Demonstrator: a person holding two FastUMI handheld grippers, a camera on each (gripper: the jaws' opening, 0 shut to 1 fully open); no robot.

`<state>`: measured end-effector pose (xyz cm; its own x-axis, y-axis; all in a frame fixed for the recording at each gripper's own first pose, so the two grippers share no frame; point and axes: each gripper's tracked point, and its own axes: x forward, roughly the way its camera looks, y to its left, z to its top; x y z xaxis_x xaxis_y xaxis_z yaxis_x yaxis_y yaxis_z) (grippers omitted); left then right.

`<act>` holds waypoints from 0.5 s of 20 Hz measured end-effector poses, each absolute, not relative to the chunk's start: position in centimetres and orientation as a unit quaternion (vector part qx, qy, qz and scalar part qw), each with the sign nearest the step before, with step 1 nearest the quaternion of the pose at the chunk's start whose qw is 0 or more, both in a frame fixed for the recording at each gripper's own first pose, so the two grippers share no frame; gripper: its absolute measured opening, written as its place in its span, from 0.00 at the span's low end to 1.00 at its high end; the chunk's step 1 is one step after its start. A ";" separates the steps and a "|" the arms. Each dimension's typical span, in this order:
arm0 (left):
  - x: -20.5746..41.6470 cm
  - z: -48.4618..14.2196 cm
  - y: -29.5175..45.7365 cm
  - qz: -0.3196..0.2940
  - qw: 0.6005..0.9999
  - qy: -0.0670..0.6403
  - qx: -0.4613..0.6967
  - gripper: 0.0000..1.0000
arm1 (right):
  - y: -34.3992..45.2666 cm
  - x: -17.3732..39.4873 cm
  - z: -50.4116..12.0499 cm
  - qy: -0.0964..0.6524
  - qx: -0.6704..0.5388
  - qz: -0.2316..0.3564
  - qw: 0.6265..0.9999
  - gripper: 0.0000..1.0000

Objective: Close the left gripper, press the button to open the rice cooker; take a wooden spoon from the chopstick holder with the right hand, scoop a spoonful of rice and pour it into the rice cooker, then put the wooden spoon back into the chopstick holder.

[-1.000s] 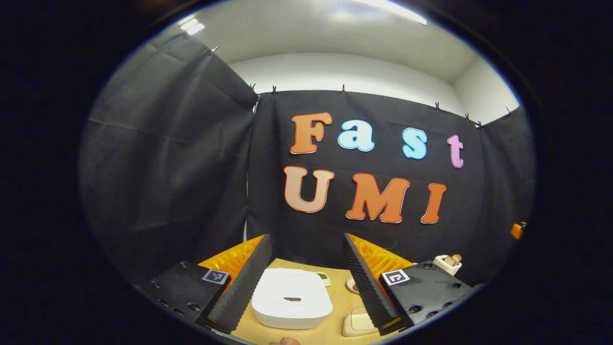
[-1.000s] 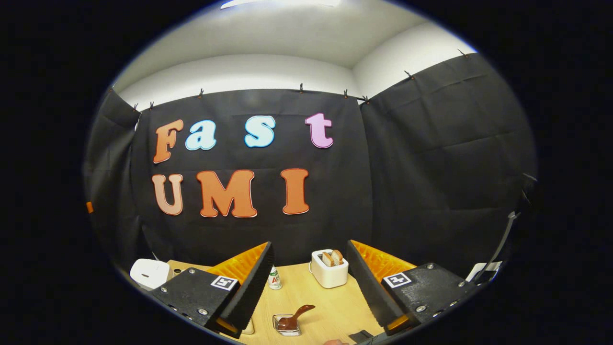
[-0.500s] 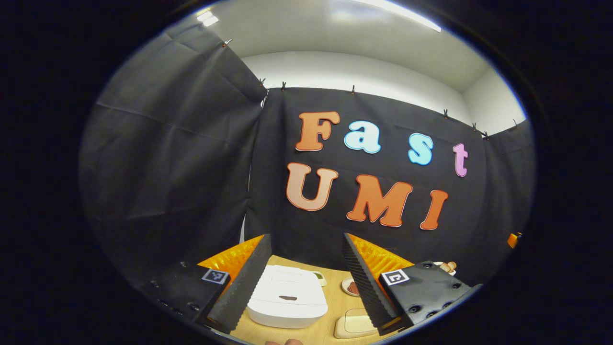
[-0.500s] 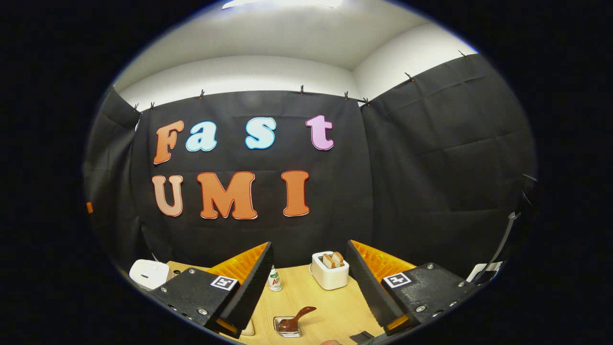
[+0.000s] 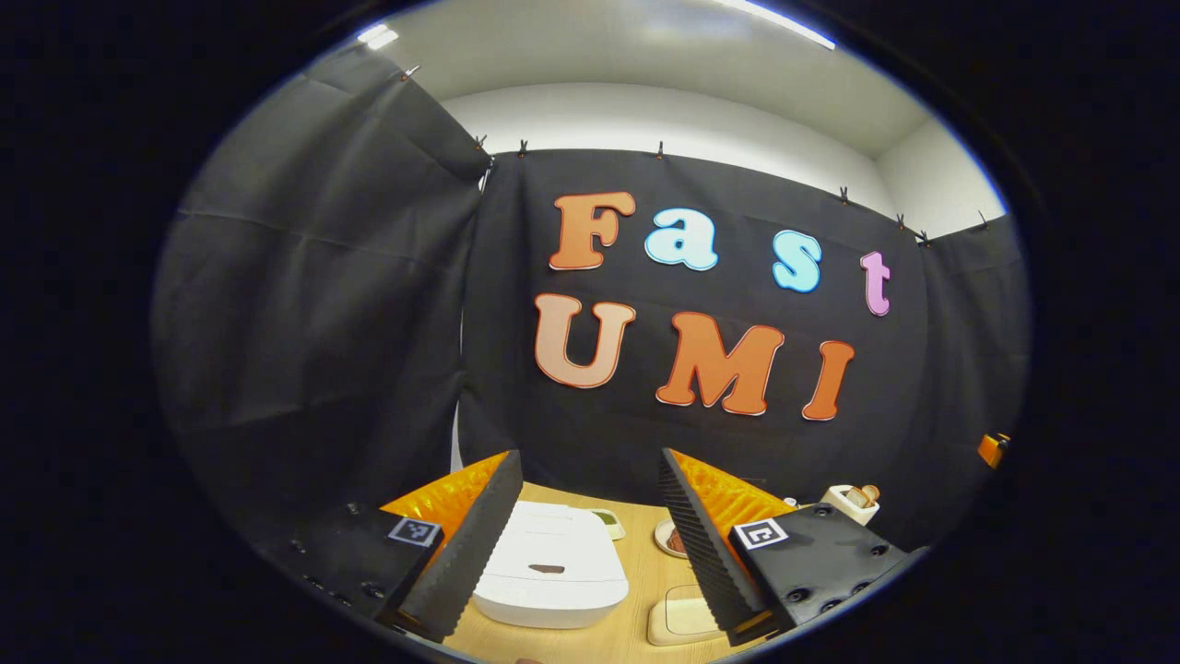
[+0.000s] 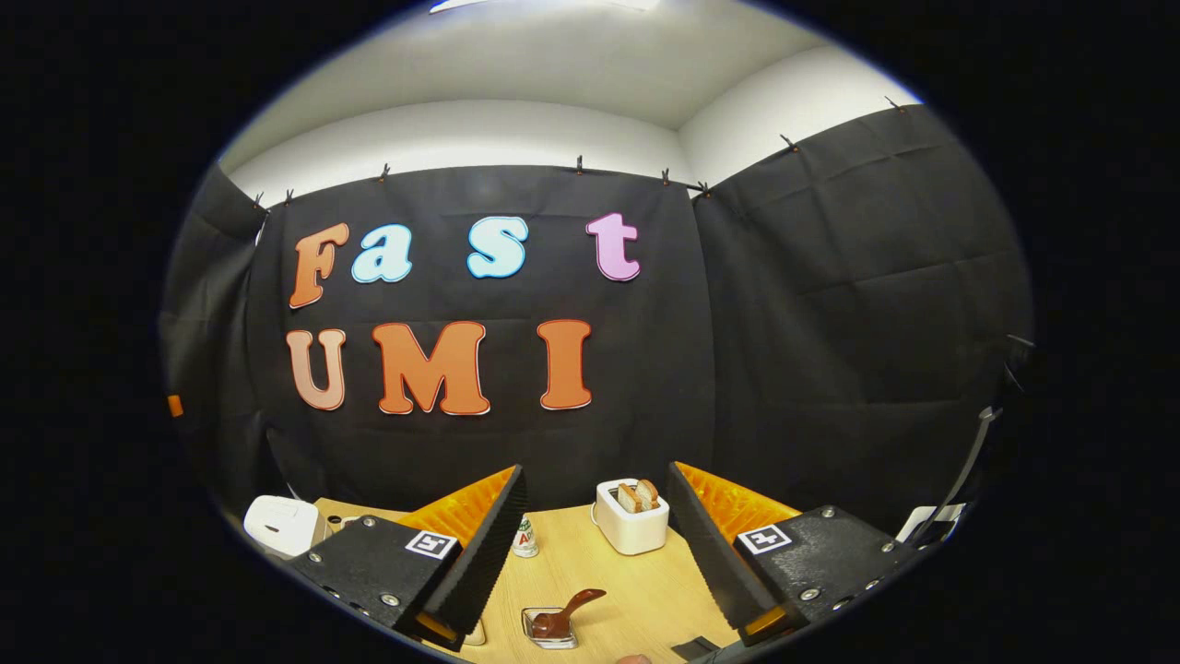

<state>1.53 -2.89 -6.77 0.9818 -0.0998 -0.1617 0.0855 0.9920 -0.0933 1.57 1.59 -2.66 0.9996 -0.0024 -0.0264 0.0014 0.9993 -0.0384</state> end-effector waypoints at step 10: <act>3.1 -7.9 -5.0 -0.083 0.991 0.098 -0.029 0.31 | 2.4 2.1 -4.1 0.026 -0.024 0.012 0.999 0.95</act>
<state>3.13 -5.00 -7.90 0.9671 -0.1700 -0.1891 0.1585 0.9845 -0.0745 2.06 2.37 -4.09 0.9984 0.0219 -0.0522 -0.0244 0.9986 -0.0476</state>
